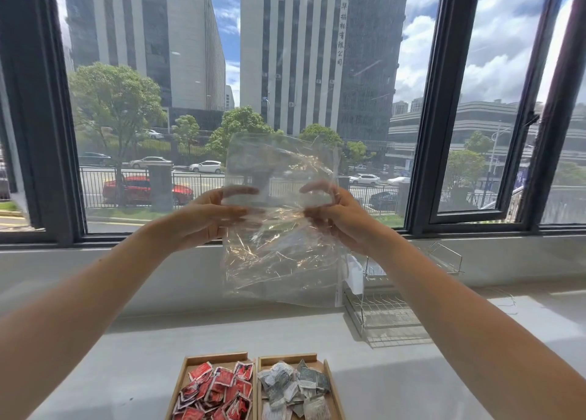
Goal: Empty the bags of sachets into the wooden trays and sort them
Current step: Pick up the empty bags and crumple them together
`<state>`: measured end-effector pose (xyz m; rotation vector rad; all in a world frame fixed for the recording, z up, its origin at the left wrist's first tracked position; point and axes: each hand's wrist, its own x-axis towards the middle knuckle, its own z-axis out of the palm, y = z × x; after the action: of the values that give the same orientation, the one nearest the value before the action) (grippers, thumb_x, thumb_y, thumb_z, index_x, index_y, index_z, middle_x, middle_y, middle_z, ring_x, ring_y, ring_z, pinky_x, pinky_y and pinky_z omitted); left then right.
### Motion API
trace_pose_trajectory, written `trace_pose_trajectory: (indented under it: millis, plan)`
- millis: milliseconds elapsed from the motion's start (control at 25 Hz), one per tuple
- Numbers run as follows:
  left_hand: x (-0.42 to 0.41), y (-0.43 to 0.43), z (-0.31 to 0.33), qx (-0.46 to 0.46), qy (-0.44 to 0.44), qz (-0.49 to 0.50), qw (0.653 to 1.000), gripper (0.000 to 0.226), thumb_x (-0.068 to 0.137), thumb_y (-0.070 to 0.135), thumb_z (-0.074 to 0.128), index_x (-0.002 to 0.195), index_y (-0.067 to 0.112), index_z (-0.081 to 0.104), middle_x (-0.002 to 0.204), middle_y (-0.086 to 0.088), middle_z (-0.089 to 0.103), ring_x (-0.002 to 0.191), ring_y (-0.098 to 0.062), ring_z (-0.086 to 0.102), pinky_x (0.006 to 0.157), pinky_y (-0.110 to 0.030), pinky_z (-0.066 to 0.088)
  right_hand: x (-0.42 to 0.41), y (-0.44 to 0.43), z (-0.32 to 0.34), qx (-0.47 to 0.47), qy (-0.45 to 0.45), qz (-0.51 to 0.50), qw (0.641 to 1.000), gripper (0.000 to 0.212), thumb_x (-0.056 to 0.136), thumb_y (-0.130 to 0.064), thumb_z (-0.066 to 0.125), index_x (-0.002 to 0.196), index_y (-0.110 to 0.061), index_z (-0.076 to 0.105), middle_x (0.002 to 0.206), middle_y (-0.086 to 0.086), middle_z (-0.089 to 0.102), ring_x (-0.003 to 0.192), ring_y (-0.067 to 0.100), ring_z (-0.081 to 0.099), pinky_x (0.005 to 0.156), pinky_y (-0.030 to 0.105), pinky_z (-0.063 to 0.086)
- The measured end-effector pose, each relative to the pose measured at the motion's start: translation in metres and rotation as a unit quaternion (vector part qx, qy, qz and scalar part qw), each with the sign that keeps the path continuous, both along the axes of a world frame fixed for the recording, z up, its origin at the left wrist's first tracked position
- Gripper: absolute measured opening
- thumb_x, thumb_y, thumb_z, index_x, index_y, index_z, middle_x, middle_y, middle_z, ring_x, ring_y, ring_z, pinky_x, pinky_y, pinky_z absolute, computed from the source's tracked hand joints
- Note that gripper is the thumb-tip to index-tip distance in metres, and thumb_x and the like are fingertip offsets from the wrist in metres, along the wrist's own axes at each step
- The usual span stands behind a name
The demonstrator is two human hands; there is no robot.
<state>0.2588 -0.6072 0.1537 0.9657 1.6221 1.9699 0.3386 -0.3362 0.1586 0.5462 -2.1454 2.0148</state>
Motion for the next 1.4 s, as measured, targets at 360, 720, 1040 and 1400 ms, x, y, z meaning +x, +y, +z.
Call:
trace_pose_trajectory:
  millis: [360, 720, 1040, 1400]
  plan:
    - [0.009, 0.002, 0.014, 0.041, 0.04, 0.058, 0.997, 0.063, 0.02, 0.022, 0.102, 0.077, 0.007, 0.08, 0.084, -0.011, 0.077, 0.076, -0.017, 0.075, 0.066, -0.024, 0.061, -0.002, 0.011, 0.007, -0.069, -0.029, 0.019, 0.997, 0.024, 0.095, -0.001, 0.051, 0.086, -0.014, 0.068, 0.073, 0.005, 0.067, 0.056, 0.017, 0.061, 0.043, 0.025, 0.051]
    - [0.009, -0.003, 0.025, 0.047, 0.053, 0.053, 0.996, 0.06, 0.016, 0.023, 0.101, 0.07, 0.009, 0.079, 0.077, -0.007, 0.076, 0.07, -0.015, 0.075, 0.057, -0.022, 0.059, 0.014, -0.002, 0.027, -0.021, 0.012, -0.022, 0.999, 0.035, 0.091, 0.015, 0.047, 0.065, -0.005, 0.061, 0.061, 0.014, 0.05, 0.043, 0.017, 0.049, 0.034, 0.02, 0.039]
    - [0.006, -0.017, 0.033, -0.013, 0.006, -0.048, 0.999, 0.064, 0.054, 0.037, 0.088, 0.113, 0.023, 0.07, 0.123, -0.014, 0.063, 0.118, -0.04, 0.057, 0.094, -0.058, 0.05, -0.004, 0.006, 0.02, 0.187, 0.175, -0.129, 0.958, 0.037, 0.067, 0.024, 0.032, 0.08, 0.019, 0.066, 0.07, 0.028, 0.066, 0.064, 0.024, 0.056, 0.057, 0.031, 0.044]
    - [0.006, -0.012, 0.001, -0.151, 0.143, 0.106, 0.972, 0.126, 0.037, 0.045, 0.097, 0.145, 0.036, 0.034, 0.158, -0.002, 0.018, 0.144, -0.03, 0.022, 0.115, -0.042, 0.026, 0.006, -0.032, 0.013, 0.227, 0.221, -0.175, 0.932, 0.049, 0.059, 0.019, 0.029, 0.062, -0.014, 0.064, 0.059, -0.017, 0.057, 0.061, -0.005, 0.051, 0.061, 0.009, 0.039]
